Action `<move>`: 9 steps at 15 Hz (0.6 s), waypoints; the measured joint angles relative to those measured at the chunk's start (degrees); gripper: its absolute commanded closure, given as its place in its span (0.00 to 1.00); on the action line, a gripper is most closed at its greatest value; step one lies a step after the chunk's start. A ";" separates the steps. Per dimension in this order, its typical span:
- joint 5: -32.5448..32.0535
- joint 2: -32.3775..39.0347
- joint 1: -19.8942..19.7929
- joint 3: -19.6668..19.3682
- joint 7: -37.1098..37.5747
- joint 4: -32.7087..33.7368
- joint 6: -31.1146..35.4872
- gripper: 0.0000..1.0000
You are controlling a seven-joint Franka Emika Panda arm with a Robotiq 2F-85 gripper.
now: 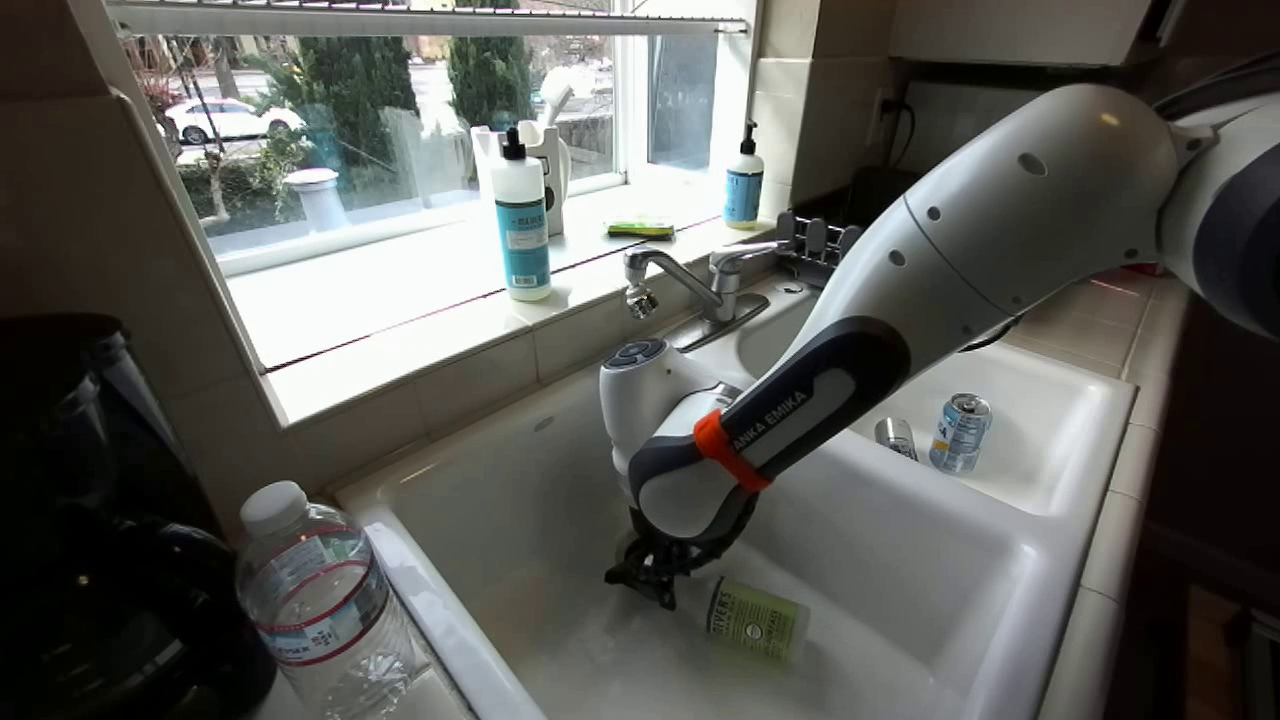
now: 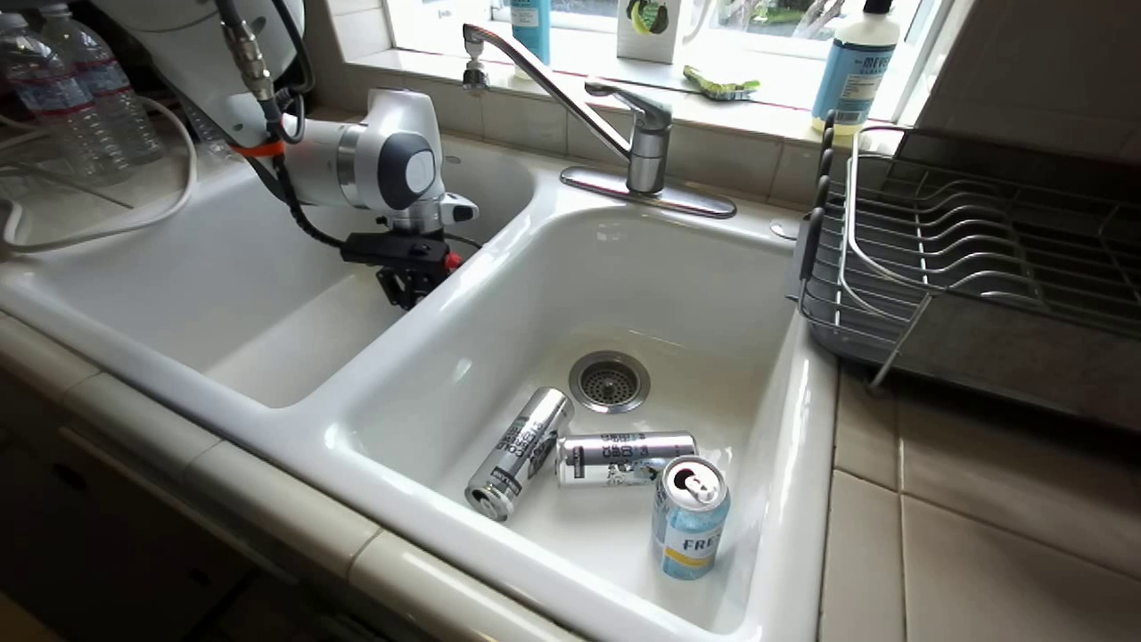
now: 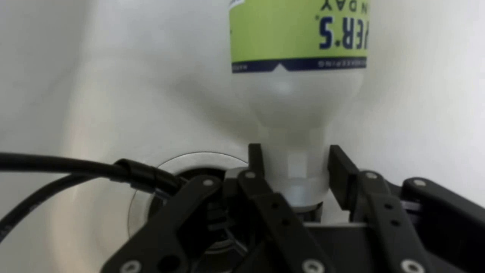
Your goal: Remove the spray bottle from the sink.
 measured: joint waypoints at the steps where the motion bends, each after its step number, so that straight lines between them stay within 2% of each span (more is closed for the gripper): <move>1: 0.01 -0.17 -0.07 0.19 -0.19 -0.34 0.44 0.81; 4: 0.62 -1.16 -0.85 1.81 -1.44 -2.49 4.63 0.81; 9: 3.78 -6.63 -2.96 7.05 -3.32 -11.54 19.71 0.81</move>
